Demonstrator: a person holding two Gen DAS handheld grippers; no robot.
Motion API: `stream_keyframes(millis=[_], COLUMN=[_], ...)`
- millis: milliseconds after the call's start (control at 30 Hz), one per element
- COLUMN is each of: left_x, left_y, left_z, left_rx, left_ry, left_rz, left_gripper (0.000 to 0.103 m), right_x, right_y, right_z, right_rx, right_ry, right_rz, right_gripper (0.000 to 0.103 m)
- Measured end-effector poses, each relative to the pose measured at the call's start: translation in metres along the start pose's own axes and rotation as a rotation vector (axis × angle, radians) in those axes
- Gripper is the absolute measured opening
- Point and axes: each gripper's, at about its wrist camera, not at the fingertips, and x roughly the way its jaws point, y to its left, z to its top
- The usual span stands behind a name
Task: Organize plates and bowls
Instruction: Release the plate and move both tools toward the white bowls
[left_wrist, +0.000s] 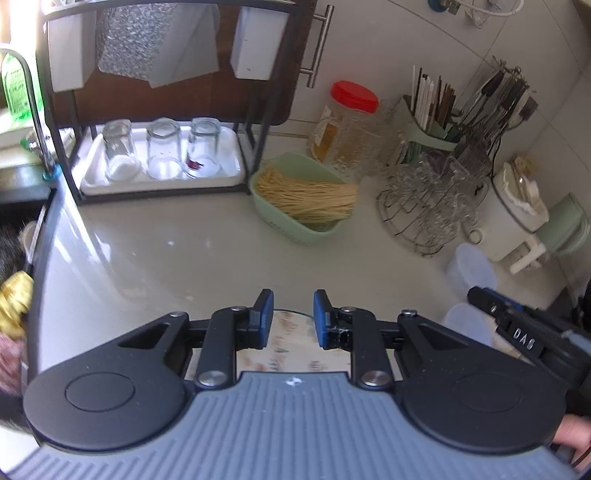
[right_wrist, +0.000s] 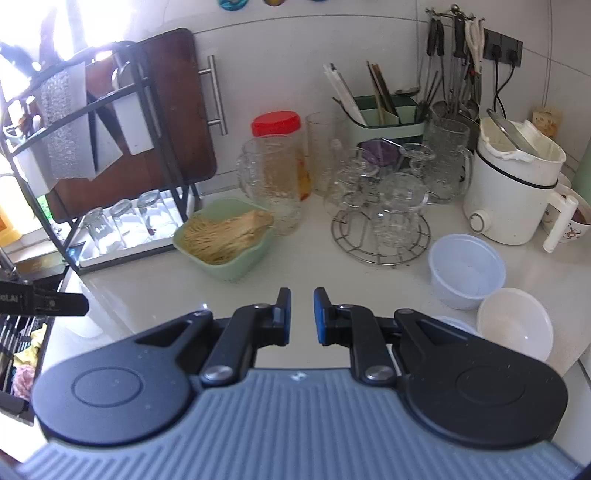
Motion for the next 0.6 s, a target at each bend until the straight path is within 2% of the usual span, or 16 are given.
stream_keyframes(millis=[333, 600], left_x=[0.016, 0.039], left_y=[-0.093, -0.149], left_z=[-0.019, -0.039], left_rx=[0.031, 0.060], left_ry=[0.018, 0.043], left_rz=[-0.032, -0.048], left_gripper=[0.026, 0.026], right_x=[-0.009, -0.016], right_y=[-0.070, -0.122], right_z=[-0.011, -0.030], right_rx=[0.031, 0.034], right_ry=[0.029, 0.063], right_rz=[0.009, 0.005], right_gripper=[0.017, 0.017])
